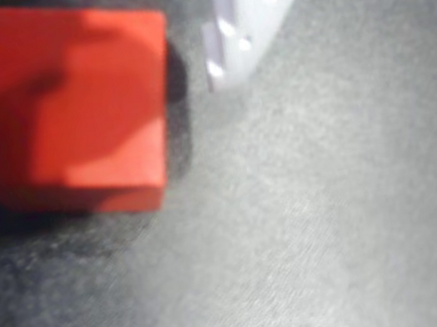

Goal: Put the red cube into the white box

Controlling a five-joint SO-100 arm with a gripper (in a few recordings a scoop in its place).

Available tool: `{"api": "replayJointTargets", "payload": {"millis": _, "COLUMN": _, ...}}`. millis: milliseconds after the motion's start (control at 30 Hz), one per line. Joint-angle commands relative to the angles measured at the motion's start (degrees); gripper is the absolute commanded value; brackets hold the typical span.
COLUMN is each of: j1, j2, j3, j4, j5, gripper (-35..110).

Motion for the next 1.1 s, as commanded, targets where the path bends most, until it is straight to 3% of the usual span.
{"api": "replayJointTargets", "payload": {"millis": 0, "j1": -0.7, "j2": -0.44, "j3": -1.14, "j4": -2.37, "j5": 0.44, "gripper": 21}}
{"api": "replayJointTargets", "payload": {"millis": 367, "j1": -0.7, "j2": -3.6, "j3": -0.35, "j4": -5.1, "j5": 0.26, "gripper": 17}}
{"api": "replayJointTargets", "payload": {"millis": 733, "j1": 0.09, "j2": -2.99, "j3": 0.26, "j4": -4.22, "j5": 0.97, "gripper": 0}}
{"api": "replayJointTargets", "payload": {"millis": 1067, "j1": 4.75, "j2": 6.59, "j3": -3.08, "j4": 5.98, "j5": -3.78, "gripper": 0}}
